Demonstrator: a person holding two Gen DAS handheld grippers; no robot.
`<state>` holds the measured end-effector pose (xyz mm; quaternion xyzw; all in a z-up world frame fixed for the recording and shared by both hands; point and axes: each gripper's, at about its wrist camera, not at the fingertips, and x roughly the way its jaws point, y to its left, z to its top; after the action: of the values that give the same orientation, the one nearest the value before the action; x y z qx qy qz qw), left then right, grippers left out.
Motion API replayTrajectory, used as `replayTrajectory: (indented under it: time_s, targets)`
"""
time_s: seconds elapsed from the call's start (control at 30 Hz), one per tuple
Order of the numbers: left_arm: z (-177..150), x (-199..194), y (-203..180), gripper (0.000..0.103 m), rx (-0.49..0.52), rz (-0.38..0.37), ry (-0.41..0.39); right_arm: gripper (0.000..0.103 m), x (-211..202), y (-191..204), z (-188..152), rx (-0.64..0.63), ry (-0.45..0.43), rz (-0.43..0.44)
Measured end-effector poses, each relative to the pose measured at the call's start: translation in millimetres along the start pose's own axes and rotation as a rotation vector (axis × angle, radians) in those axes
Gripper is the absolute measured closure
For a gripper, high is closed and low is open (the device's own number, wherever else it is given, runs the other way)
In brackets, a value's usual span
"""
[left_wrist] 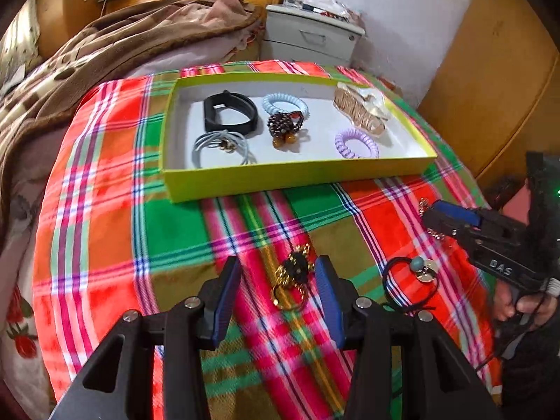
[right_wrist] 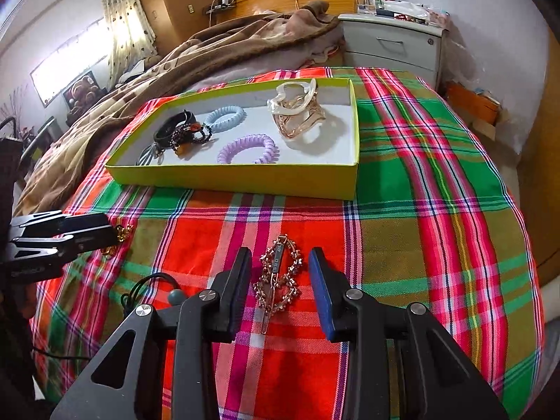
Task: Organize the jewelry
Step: 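Grasp the gold charm with the left tool while the right tool holds the hair clip, then lift the hair clip toward the tray with the right tool while the left tool carries the charm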
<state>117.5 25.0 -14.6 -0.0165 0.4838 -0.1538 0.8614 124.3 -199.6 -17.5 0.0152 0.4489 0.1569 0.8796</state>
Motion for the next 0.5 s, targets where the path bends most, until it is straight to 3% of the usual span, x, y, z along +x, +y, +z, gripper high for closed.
replayTrajectory:
  time_s: [0.27, 0.43, 0.5]
  targets:
    - [3, 10, -18, 0.058, 0.070, 0.049, 0.015, 0.070, 1, 3, -1, -0.010, -0.003, -0.008]
    - [7, 12, -20, 0.081, 0.087, 0.105, 0.017, 0.077, 0, 3, -1, -0.007, -0.006, -0.019]
    - [8, 11, -16, 0.081, 0.067, 0.093, 0.013, 0.079, 0, 2, -1, -0.006, -0.007, -0.020]
